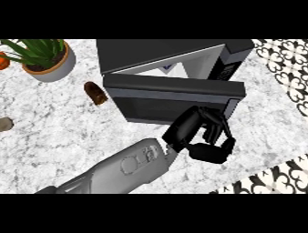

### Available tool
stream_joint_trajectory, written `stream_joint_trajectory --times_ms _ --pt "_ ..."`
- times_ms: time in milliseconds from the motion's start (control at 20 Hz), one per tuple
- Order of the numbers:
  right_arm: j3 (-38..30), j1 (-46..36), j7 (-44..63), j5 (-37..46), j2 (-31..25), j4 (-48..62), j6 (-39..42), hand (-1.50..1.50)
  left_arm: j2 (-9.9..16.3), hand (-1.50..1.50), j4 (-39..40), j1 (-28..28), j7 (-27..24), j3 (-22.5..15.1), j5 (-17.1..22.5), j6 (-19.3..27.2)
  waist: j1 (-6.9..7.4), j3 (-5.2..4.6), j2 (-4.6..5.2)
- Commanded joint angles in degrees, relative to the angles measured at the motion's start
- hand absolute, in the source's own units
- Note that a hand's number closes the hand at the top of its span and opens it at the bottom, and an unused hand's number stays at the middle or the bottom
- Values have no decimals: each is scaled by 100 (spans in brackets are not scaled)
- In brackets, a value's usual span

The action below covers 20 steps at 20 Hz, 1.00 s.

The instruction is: Pick up the milk, place it into the microwave and close the microwave

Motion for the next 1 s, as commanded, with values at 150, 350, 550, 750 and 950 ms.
stream_joint_trajectory --times_ms 150,350,550,750,950 --pt "14 -81 247 -268 -229 -150 154 -150 -21 150 374 -637 -105 222 473 164 -313 6 91" --pt "-57 -112 292 -394 -352 -227 234 -150 -20 150 636 -947 -81 295 623 281 -532 20 113" --pt "-145 -226 404 -496 -522 -283 260 -150 -21 150 812 -1198 -134 343 795 318 -630 21 166" --pt "-184 -333 464 -586 -608 -292 270 -150 -18 150 1035 -1463 -129 411 923 344 -715 27 229" --pt "-332 -384 533 -686 -764 -307 291 -150 -14 150 1228 -1622 -118 482 1061 430 -860 31 238"
